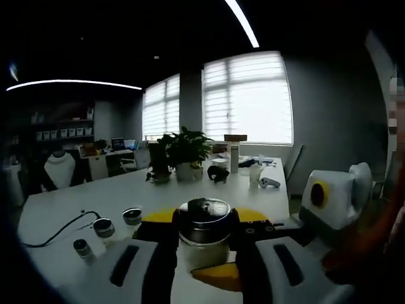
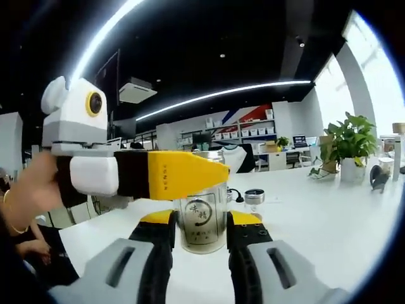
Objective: Rotate the seasoning bottle until the label or dispensing opening points toward the visible target arrow and the bottle remains upright within the marked orientation range
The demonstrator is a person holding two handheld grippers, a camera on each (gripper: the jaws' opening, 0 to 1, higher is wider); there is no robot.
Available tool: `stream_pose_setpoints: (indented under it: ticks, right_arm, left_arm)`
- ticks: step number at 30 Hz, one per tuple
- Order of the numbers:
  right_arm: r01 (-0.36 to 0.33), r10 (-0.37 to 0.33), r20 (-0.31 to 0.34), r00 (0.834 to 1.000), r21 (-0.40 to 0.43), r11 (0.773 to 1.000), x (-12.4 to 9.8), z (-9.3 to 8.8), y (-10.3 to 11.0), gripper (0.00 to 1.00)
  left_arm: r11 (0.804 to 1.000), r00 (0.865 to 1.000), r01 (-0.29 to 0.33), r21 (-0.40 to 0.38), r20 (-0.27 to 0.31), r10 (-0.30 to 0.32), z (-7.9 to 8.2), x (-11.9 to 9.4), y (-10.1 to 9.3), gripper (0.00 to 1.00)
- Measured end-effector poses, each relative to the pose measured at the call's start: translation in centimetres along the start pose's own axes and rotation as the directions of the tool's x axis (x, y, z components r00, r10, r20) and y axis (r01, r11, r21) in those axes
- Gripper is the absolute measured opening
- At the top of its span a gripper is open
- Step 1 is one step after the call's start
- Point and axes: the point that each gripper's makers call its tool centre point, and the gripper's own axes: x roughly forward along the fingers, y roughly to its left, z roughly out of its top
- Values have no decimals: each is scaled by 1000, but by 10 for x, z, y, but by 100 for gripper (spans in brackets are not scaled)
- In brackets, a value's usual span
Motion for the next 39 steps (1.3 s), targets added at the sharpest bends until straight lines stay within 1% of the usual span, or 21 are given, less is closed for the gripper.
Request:
stream_pose_setpoints:
  ticks: [2, 3, 4, 5, 7, 8, 9, 11, 15, 16, 17, 19, 21, 22, 23, 25, 28, 30, 34, 36, 39]
  right_arm:
    - [5, -5, -5, 1000, -3, 1000, 1, -2, 0, 29]
    - [7, -7, -9, 1000, -4, 1000, 1, -3, 0, 29]
    - [8, -8, -9, 1000, -3, 1000, 1, -3, 0, 29]
    - [13, -13, -9, 1000, -2, 1000, 2, -4, 1, 29]
    - [17, -17, -10, 1000, 0, 1000, 2, -6, 2, 29]
    - [3, -2, -21, 1000, 5, 1000, 3, -8, 3, 29]
    - [-2, 2, -28, 1000, 6, 1000, 3, -10, 2, 29]
    - [-3, 3, -34, 999, -12, 1000, 3, -11, 3, 29]
    - [-5, 5, -38, 999, -8, 1000, 3, -13, 4, 29]
    - [-12, 11, -40, 999, -10, 1000, 3, -13, 5, 29]
    - [-38, 37, -45, 998, -6, 999, 5, -14, 8, 29]
    - [-46, 46, -46, 998, 7, 999, 6, -15, 9, 29]
    - [-50, 50, -53, 997, 0, 999, 7, -15, 9, 29]
    - [-49, 49, -55, 997, -4, 999, 7, -16, 8, 29]
    - [-50, 49, -54, 997, -20, 999, 7, -15, 8, 29]
    - [-50, 49, -55, 997, -16, 999, 7, -15, 8, 29]
    - [-60, 59, -53, 997, -6, 998, 7, -14, 9, 29]
    - [-83, 83, -51, 995, 3, 997, 7, -13, 9, 29]
    - [-111, 109, -47, 993, -36, 993, 7, -8, 12, 29]
    - [-134, 133, -40, 990, -32, 990, 7, -4, 14, 30]
    - [-168, 168, -53, 984, -1, 986, 8, 0, 16, 32]
  left_arm:
    - [1000, 1000, -15, -10, 1, 15, -1, 0, -3, 41]
    - [998, 998, -58, -38, 14, 58, -1, 1, -2, 43]
    - [997, 998, -64, -39, 17, 65, -1, 1, -2, 44]
    - [993, 994, -105, -54, 32, 106, -1, 1, 0, 44]
    - [988, 988, -145, -45, 39, 146, -2, 0, 1, 44]
    - [984, 984, -174, -44, 28, 175, -5, 0, 4, 44]
    - [982, 983, -183, -46, 17, 184, -8, -1, 5, 42]
    - [980, 981, -193, -41, 16, 194, -10, -1, 7, 41]
    - [977, 978, -209, -51, 11, 209, -13, -3, 12, 38]
    - [974, 975, -222, -52, 10, 223, -14, -4, 15, 37]
    - [967, 968, -248, -55, 14, 249, -14, -6, 18, 37]
    - [966, 966, -256, -35, 21, 257, -13, -7, 19, 36]
    - [970, 970, -243, -29, 19, 243, -14, -8, 18, 35]
    - [973, 974, -225, -42, 23, 226, -14, -8, 17, 35]
    - [973, 973, -228, -35, 24, 229, -13, -8, 18, 35]
    - [976, 976, -216, -41, 29, 217, -13, -9, 18, 35]
    - [981, 981, -193, -23, 26, 194, -12, -8, 16, 35]
    - [986, 986, -166, 6, 21, 166, -11, -8, 14, 34]
    - [992, 992, -123, 1, 34, 122, -8, -10, 14, 34]
    - [994, 993, -105, 13, 45, 105, -4, -12, 14, 34]
    - [996, 996, -81, 34, 49, 79, -2, -16, 14, 34]
